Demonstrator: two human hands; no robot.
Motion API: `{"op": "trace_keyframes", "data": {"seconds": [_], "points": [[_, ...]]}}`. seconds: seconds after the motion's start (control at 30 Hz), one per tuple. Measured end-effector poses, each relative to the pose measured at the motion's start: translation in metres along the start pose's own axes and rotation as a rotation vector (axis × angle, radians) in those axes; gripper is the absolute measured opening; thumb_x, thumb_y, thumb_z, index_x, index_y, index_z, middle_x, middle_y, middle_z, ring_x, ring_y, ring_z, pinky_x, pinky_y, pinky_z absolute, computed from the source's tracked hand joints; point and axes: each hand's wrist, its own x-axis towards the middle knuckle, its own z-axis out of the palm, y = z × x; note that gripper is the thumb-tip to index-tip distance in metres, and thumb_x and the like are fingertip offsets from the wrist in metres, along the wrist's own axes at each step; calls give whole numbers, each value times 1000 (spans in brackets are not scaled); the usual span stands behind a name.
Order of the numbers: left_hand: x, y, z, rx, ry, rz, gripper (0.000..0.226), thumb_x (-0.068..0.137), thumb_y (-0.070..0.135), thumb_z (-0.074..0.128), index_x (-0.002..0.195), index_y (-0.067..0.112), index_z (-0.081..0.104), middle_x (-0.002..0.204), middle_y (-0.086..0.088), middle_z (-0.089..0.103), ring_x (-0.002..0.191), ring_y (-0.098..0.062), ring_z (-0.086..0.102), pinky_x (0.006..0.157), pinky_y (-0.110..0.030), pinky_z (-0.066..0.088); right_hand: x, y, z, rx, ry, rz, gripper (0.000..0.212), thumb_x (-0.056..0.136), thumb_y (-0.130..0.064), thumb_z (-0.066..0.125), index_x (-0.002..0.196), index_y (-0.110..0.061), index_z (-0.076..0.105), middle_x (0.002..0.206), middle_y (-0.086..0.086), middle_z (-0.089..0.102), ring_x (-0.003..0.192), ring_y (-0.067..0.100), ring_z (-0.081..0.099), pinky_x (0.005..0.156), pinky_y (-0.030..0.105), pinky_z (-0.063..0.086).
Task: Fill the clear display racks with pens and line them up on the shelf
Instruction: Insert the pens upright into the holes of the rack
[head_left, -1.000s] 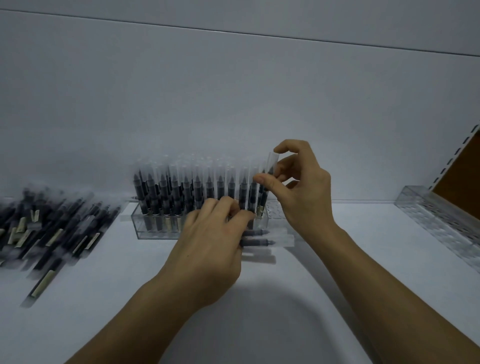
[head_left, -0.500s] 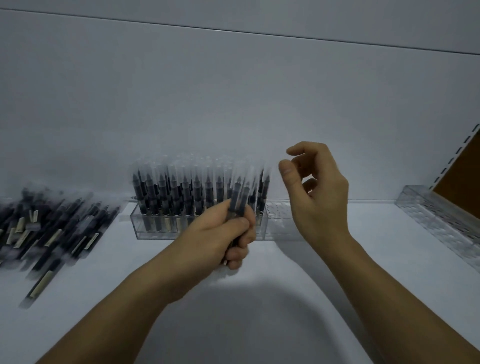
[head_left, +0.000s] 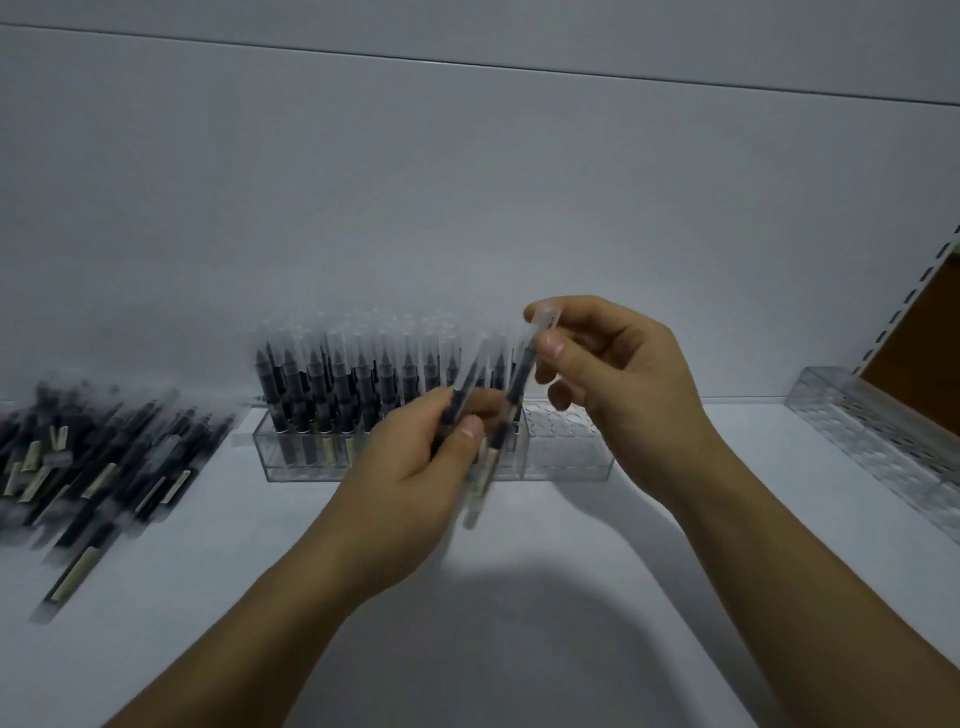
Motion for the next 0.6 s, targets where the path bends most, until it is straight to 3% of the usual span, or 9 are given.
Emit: {"op": "trace_keyframes", "data": {"seconds": [0.1, 0.2, 0.33, 0.47, 0.6], "points": [[-2, -3, -3, 399, 11, 206, 26, 99, 24, 42, 113, 26, 64, 99, 16, 57, 94, -8, 56, 75, -20, 44, 4, -5, -10, 100, 100, 44, 19, 95, -8, 66, 111, -12, 73, 86, 2, 70, 79, 15, 63, 66, 29, 51], [-3, -7, -3, 602, -45, 235, 34, 98, 27, 40, 125, 27, 61, 105, 21, 48, 99, -5, 48, 81, -23, 41, 8, -9, -19, 169, 163, 84, 23, 91, -16, 64, 111, -11, 72, 90, -2, 72, 82, 14, 65, 73, 29, 55], [-3, -12, -3, 705, -96, 209, 42, 97, 29, 38, 134, 26, 57, 120, 19, 48, 110, -5, 45, 93, -36, 46, 9, -11, -24, 162, 187, 97, 22, 86, -19, 67, 106, -11, 71, 93, 1, 75, 83, 14, 70, 66, 24, 55], [0, -12, -6, 746, -137, 180, 41, 99, 29, 36, 132, 28, 59, 119, 22, 49, 109, -2, 42, 95, -35, 44, 9, -10, -24, 66, 223, 60, 23, 79, -25, 75, 98, -14, 67, 93, 7, 78, 83, 18, 71, 62, 24, 51], [-1, -10, -7, 770, -162, 166, 40, 103, 24, 43, 141, 29, 50, 124, 21, 43, 113, -2, 37, 100, -33, 40, 9, -3, -23, -65, 282, -67, 18, 82, -13, 80, 91, -11, 64, 79, 4, 70, 74, 19, 66, 60, 26, 52]]}}
